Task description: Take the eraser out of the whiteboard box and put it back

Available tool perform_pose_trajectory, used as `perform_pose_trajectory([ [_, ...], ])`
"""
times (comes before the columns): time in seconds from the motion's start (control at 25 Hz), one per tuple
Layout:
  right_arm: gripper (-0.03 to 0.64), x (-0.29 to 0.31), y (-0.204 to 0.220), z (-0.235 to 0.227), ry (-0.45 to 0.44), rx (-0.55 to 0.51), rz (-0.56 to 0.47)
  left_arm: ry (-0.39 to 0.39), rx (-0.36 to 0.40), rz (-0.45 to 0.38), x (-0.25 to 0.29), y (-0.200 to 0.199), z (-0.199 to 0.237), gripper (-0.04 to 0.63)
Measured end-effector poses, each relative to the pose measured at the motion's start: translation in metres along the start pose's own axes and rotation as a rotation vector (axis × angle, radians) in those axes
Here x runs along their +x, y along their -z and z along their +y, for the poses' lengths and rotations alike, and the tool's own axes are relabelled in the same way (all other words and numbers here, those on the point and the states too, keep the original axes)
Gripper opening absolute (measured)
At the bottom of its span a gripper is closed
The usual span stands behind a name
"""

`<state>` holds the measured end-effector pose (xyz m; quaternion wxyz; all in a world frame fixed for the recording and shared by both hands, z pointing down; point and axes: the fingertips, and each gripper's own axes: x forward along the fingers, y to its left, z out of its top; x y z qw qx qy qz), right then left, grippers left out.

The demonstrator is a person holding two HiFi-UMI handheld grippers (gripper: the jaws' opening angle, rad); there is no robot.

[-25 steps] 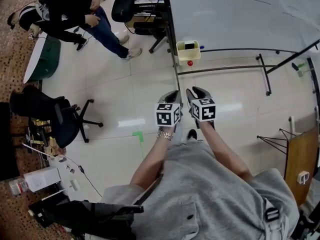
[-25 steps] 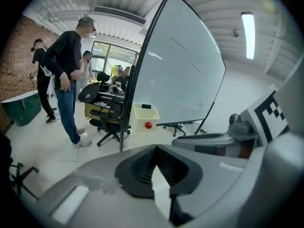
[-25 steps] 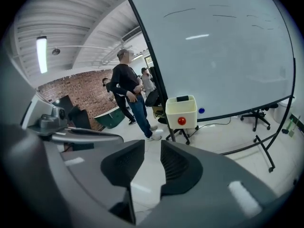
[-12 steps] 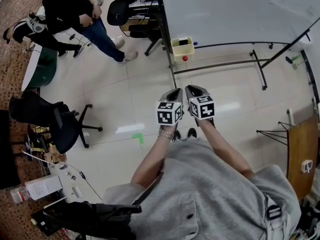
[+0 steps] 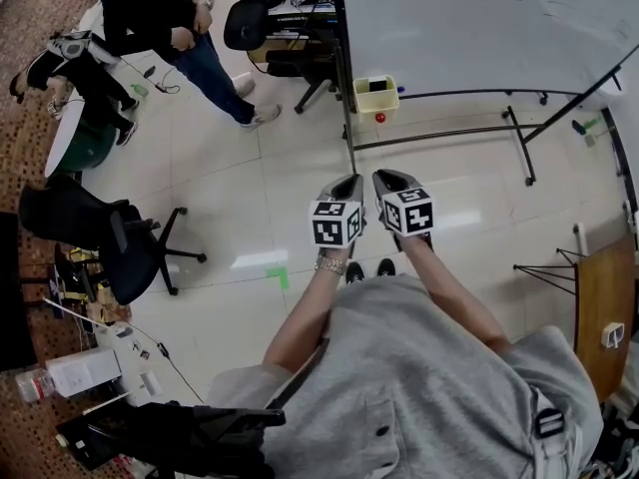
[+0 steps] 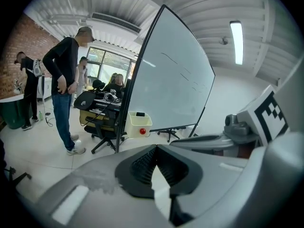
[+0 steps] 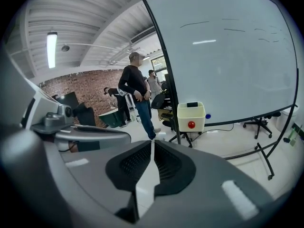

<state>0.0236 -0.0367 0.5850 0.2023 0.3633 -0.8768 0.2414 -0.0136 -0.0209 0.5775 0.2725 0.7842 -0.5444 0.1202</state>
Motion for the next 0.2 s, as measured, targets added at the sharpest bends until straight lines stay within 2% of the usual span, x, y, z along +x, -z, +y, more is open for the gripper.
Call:
perform_pose_trajectory([
  [0.2, 0.025, 0.0009, 0.0007, 0.0079, -0.014, -0.008, -0.002, 0.021, 0.002, -0.011, -0.0031, -0.0006, -0.0013, 0.005],
])
